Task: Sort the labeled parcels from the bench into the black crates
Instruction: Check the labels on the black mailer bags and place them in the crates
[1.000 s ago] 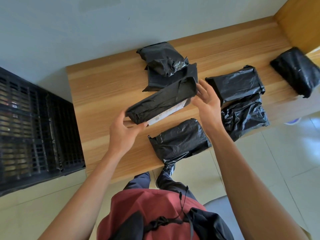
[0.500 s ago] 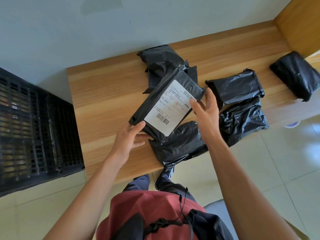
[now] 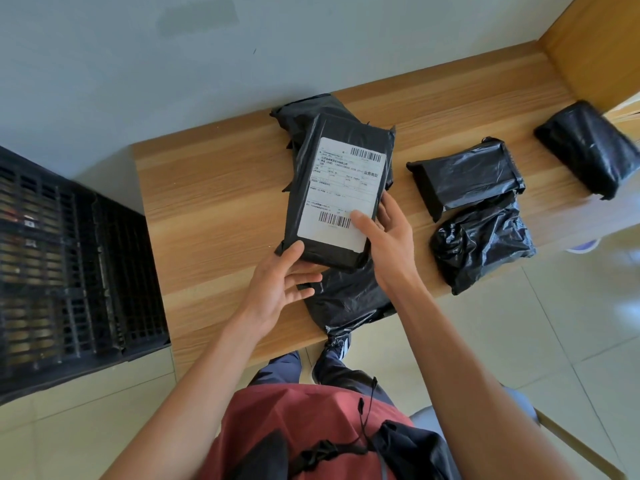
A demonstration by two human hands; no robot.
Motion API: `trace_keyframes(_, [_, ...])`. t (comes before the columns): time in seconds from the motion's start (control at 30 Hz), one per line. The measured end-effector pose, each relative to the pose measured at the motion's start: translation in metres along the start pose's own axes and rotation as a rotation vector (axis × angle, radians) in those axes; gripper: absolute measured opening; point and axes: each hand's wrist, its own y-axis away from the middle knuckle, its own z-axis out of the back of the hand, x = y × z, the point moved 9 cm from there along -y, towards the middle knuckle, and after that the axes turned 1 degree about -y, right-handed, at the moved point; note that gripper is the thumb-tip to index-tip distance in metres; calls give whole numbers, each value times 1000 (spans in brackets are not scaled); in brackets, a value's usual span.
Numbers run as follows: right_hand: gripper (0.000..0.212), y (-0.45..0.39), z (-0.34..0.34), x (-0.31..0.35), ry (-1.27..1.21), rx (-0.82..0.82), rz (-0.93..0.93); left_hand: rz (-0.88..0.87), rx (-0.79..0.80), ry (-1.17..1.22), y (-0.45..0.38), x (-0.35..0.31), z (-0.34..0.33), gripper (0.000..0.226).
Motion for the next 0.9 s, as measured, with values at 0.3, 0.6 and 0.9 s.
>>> trace_keyframes(0.3, [51, 6, 14, 9, -89, -22, -1, -293, -339, -127, 16, -47, 36, 53])
trace_keyframes(0.6, [45, 24, -4, 6, -7, 71, 19, -467, -260, -375, 21, -74, -1, 41])
trace_keyframes(0.9, [33, 36, -31, -1, 143, 103, 66, -470, -397, -325, 52, -59, 27, 48])
